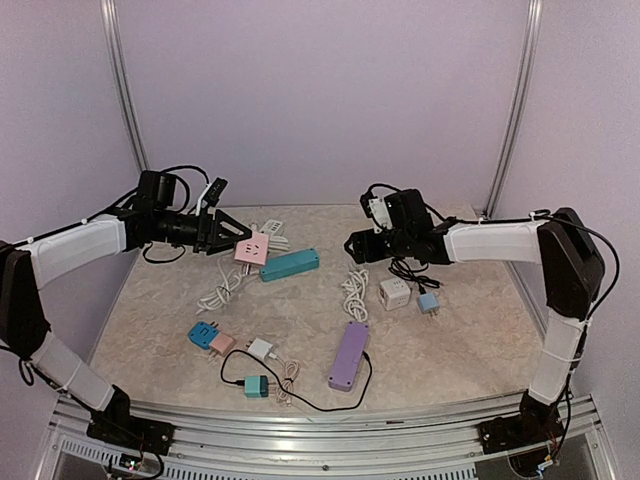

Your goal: Pull the plug off the socket

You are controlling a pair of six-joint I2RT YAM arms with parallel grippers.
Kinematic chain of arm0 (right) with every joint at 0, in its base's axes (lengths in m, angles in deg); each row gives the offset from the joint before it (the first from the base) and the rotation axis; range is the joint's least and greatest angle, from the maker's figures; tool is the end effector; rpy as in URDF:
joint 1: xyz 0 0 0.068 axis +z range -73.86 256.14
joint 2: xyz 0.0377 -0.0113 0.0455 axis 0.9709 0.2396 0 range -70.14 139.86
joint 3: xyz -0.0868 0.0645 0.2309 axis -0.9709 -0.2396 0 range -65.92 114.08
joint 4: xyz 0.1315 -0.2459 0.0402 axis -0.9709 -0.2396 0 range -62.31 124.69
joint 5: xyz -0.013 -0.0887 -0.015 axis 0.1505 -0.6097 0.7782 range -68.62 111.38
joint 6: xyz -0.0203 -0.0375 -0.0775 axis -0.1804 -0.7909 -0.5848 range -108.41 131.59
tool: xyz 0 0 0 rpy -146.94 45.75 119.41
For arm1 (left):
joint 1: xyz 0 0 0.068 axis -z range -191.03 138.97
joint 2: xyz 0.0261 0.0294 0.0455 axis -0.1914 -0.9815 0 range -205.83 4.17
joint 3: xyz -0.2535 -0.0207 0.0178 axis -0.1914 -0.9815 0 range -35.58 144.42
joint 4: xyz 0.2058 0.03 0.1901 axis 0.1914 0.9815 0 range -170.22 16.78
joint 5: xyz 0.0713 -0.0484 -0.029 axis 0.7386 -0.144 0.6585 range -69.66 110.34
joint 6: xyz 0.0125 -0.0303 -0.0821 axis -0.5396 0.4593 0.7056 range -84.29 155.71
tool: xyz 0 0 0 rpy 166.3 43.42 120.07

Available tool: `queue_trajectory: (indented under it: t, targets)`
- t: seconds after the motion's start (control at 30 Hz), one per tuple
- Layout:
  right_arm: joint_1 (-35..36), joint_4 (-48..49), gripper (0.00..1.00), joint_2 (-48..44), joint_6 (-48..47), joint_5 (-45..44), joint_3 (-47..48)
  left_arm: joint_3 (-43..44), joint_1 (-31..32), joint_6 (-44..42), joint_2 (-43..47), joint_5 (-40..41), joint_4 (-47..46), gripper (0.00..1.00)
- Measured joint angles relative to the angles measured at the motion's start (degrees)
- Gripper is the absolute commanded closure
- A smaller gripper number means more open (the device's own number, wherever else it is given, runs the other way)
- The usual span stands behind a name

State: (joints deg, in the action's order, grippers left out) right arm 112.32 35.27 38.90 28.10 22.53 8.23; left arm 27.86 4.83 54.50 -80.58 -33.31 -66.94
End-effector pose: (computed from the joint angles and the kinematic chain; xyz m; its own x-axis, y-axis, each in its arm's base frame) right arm 0.3858 0.2841 0.1562 -0.6077 -0.0925 -0.7888 -0.4494 0.8589 0.2456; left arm 0.3356 -0.1612 0.2486 -0.7746 0.0217 -0.6321 0.5813 0.4182 -0.6980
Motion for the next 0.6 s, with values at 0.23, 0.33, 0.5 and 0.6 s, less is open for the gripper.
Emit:
queue_trajectory:
  t: [0.23, 0.33, 0.5, 0.6]
  targets:
    - [0.00, 6.64, 0.23, -9.99, -2.34, 4.81, -4.59, -0.02, -0.20, 0.02, 0.00, -0.26, -0.07, 0.63]
    - [0.09, 8.94, 0.23, -13.42, -3.17, 8.72, -6.38, -0.15, -0.20, 0.04, 0.00, -0.66, -0.42, 0.63]
    - [1.60, 10.40, 0.23, -16.35, -5.05, 14.47, -7.32, -0.61, -0.20, 0.72, 0.00, -2.47, -1.38, 0.63]
    - [3.67, 10.80, 0.23, -17.35, -5.84, 17.86, -7.37, -1.01, -0.20, 1.46, 0.00, -3.74, -2.08, 0.63]
